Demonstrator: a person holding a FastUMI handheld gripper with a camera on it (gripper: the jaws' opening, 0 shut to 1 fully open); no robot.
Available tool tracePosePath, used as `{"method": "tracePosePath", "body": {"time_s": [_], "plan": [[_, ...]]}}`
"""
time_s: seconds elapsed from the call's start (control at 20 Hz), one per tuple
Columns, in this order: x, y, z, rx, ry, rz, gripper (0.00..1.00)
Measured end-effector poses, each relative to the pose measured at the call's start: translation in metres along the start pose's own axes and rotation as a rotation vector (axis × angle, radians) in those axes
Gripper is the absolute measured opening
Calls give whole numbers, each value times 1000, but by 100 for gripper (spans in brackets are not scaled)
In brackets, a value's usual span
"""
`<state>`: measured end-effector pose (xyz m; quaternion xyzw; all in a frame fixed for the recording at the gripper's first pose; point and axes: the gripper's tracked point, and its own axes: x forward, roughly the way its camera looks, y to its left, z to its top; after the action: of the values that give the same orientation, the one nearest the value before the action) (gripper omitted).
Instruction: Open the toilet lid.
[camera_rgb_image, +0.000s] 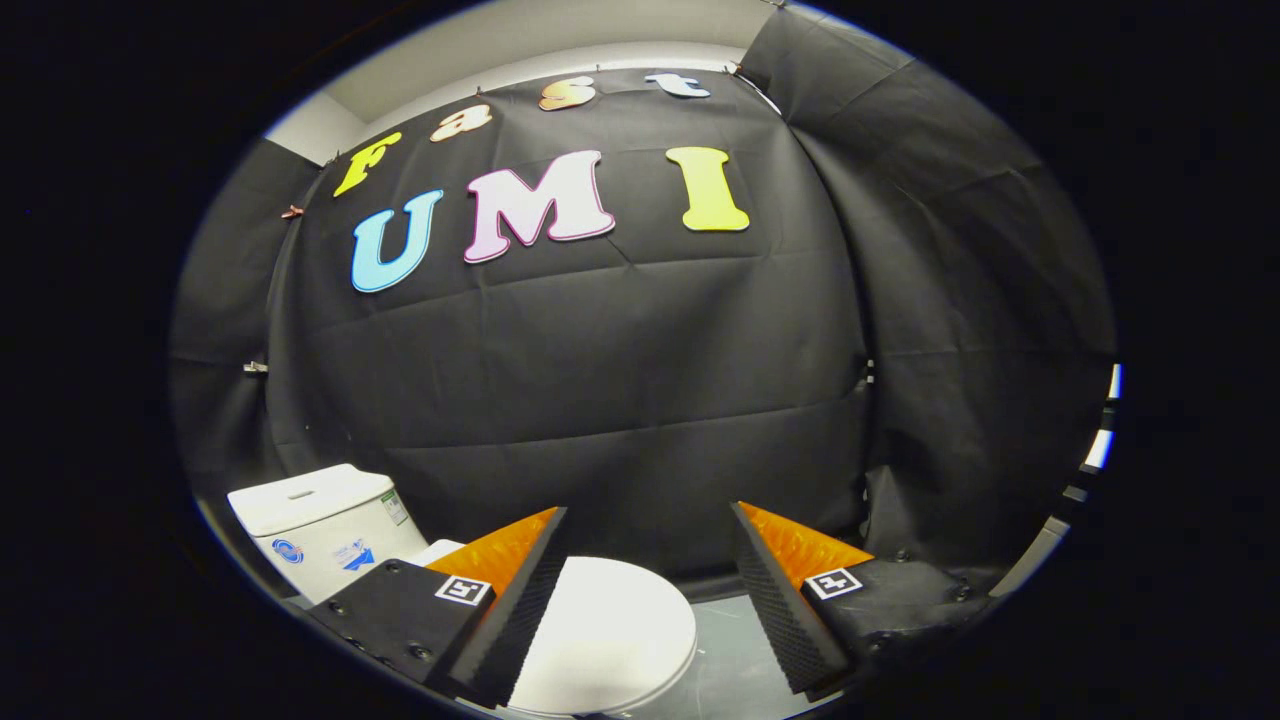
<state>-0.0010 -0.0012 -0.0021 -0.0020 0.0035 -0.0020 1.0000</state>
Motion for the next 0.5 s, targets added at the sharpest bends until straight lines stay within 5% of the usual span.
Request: {"method": "tracePosePath", "body": {"time_s": [0.5], "plan": [[0, 0, -3, 3, 12, 1, 98]]}}
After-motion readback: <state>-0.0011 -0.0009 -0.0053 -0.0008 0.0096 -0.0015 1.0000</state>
